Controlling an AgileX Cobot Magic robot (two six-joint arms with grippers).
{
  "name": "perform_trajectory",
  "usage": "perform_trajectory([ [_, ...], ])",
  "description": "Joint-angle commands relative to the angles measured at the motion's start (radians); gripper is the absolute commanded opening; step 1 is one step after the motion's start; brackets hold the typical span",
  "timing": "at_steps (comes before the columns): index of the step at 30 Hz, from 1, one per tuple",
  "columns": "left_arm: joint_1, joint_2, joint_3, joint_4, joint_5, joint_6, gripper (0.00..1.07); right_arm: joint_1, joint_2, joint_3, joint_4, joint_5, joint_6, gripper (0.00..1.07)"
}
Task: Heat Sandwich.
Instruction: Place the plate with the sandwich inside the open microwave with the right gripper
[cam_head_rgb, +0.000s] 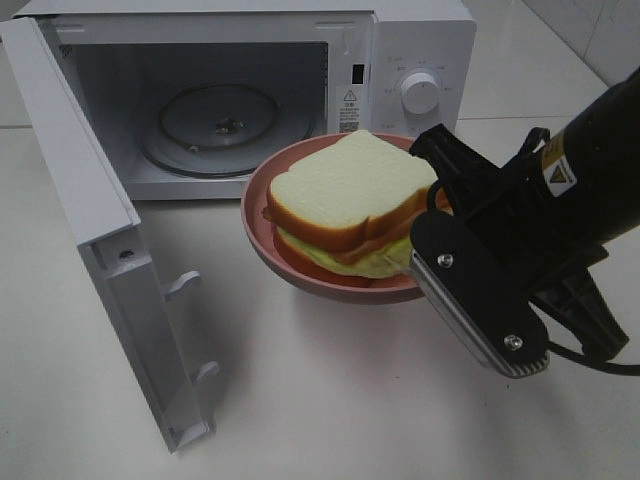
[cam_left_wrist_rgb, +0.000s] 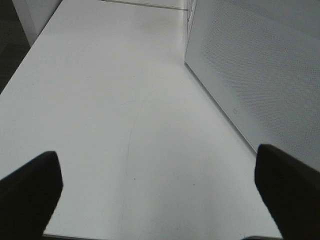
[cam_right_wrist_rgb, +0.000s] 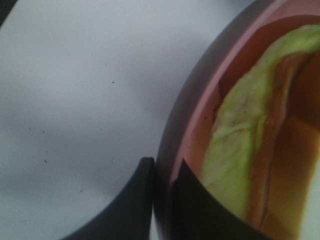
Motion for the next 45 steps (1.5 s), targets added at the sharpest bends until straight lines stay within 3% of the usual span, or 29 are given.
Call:
perform_trajectory([
  [1, -0.005, -0.022, 0.000, 0.000, -0.011, -0.003, 0.98, -0.035, 0.021, -0.003, 0.036, -0.033, -0.070, 0.03],
  [24, -0.005, -0.022, 0.000, 0.000, -0.011, -0.003, 0.98, -0.040, 0.217, -0.014, 0.104, -0.341, -0.140, 0.04],
  [45, -0.005, -0.022, 0.000, 0.000, -0.011, -0.003, 0.98, -0.040, 0.448, -0.243, 0.114, -0.341, -0.136, 0.04],
])
